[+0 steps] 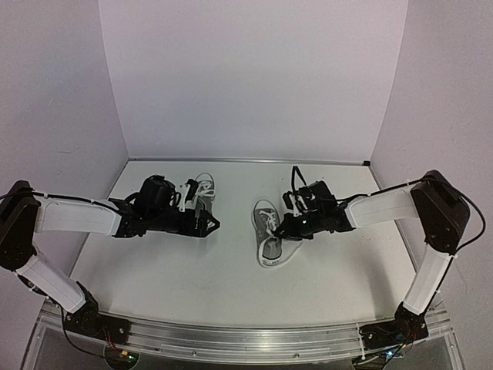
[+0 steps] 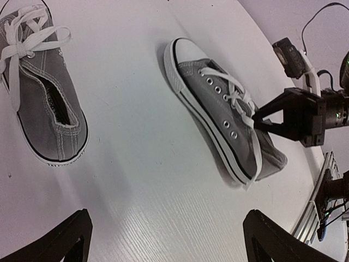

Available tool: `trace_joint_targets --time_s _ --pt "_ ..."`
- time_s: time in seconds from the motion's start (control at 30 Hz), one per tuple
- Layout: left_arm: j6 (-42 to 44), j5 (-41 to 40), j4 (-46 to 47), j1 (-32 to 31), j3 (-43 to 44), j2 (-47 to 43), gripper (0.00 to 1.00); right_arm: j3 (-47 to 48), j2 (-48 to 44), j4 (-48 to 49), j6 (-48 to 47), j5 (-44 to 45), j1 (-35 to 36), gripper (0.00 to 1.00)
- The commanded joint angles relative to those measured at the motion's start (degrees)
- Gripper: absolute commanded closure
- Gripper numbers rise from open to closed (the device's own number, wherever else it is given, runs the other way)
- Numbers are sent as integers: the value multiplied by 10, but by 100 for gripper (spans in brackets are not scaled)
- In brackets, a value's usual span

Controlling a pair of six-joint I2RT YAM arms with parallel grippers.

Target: Tie the shoes

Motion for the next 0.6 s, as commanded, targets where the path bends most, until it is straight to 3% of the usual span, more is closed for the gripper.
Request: trace_joint_targets --time_s 0.0,0.2,0.4,0.57 --pt "0 5 12 -3 31 6 0 1 -61 32 45 -21 51 100" --pt "2 7 17 -7 26 7 0 -17 -72 56 112 22 122 100" --pt "19 18 9 -15 21 -5 0 -17 -75 89 141 1 130 62" --pt "84 30 -23 -54 16 -50 0 -5 -116 69 110 15 126 53"
